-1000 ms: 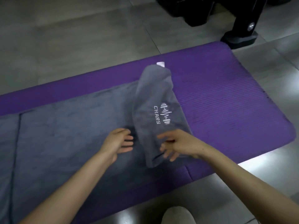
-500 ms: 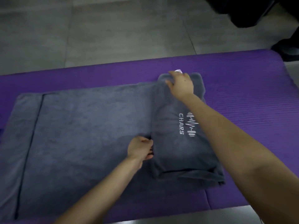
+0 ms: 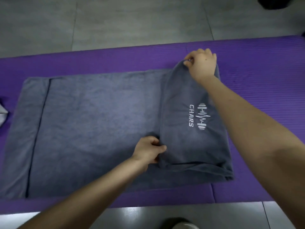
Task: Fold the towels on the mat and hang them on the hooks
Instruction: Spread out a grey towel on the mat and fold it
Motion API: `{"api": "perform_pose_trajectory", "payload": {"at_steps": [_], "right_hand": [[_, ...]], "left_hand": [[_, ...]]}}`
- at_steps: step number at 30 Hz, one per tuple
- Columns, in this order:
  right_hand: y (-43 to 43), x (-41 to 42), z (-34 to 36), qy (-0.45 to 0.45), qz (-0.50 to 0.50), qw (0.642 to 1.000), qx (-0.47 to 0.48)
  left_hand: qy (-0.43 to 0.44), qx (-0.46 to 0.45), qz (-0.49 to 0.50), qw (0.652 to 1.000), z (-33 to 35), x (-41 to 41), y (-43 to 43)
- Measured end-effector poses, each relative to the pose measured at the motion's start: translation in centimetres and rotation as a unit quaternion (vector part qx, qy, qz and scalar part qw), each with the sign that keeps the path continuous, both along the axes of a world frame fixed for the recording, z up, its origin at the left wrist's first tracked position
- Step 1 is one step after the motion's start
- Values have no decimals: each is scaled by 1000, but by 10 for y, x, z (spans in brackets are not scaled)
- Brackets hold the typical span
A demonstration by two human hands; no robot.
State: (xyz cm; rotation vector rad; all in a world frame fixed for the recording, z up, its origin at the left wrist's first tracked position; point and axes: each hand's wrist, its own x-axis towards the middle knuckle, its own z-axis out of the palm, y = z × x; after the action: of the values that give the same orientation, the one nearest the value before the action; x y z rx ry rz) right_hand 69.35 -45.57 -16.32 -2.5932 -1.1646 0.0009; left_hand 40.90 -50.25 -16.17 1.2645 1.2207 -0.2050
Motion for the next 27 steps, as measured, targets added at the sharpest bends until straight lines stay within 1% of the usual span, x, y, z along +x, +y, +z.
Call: {"api": "perform_pose_trajectory", "payload": {"at_steps": [2,4,6,8,12,15,18,22,27], "right_hand": [[-12,-1,18,22,-25,998,57],[-20,-5,43,52,-33,993,103],[-24,-13,73,56,-29,990,123],[-22,-26,100,77,-14,988,132],[-4,-65,141,198,-8,963,182],[20,-97,169,282,-1,938,203],[51,-132,197,293,36,938,184],[104,-178,218,287,68,938,181],[177,-241,198,284,71,937,190]], "left_hand": [[-26,2,19,999,13,-2,-3],[-60,-21,36,997,34,-6,-5],[-91,-33,29,995,60,-13,-1],[-111,-14,7,994,89,-22,7],[-111,56,-25,992,142,-53,35],[-98,80,-29,992,171,-89,56],[-93,83,-8,992,190,-131,79],[-107,80,58,989,196,-196,105],[-133,109,118,978,174,-276,137]]}}
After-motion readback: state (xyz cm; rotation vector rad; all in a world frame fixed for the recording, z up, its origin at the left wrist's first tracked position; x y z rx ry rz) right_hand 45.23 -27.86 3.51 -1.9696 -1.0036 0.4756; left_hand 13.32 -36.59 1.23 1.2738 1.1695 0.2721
